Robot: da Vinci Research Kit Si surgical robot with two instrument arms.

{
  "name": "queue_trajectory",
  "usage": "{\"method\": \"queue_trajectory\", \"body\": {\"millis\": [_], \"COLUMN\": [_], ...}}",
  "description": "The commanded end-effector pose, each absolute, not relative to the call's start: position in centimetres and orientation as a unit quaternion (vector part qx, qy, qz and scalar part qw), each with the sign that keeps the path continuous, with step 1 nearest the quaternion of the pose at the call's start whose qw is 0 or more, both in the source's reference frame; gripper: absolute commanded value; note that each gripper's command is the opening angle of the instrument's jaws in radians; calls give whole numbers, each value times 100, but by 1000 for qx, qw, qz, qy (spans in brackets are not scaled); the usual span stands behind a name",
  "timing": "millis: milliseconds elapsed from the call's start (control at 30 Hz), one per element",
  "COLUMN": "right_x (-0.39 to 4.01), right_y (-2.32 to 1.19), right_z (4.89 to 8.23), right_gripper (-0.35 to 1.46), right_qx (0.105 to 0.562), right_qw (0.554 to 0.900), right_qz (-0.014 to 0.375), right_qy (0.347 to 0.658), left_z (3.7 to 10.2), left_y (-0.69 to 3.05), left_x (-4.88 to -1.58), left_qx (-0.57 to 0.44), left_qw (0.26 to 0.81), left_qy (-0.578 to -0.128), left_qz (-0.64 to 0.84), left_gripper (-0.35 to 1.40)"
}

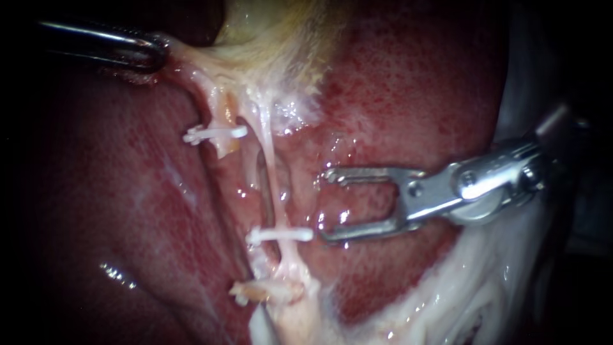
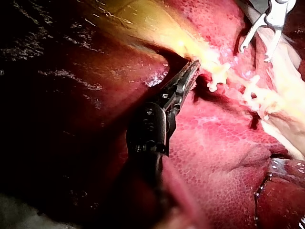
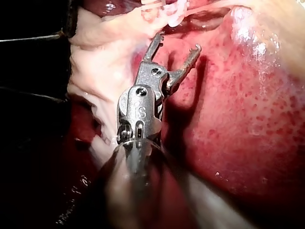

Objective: Going back first clip right tube

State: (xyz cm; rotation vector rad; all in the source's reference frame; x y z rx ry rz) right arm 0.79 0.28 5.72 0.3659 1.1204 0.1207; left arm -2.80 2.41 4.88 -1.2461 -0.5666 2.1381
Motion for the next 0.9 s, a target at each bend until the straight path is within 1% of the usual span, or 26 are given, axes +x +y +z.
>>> {"method": "queue_trajectory", "body": {"millis": [33, 233, 400, 600, 900], "right_x": [72, 53, 52, 50, 48], "right_y": [31, 40, 40, 40, 42], "right_z": [567, 556, 557, 556, 555], "right_gripper": [50, 50, 50, 50, 50], "right_qx": [171, 173, 173, 174, 174], "right_qw": [832, 832, 832, 832, 832], "right_qz": [52, 49, 48, 48, 49], "right_qy": [525, 524, 524, 524, 524], "left_z": [488, 491, 515, 553, 560], "left_y": [241, 237, 224, 214, 214], "left_x": [-281, -285, -299, -315, -322], "left_qx": [-469, -468, -472, -464, -462], "left_qw": [297, 298, 290, 286, 286], "left_qy": [-213, -211, -210, -223, -227], "left_qz": [804, 805, 806, 808, 808], "left_gripper": [-35, -35, -35, -35, -35]}}
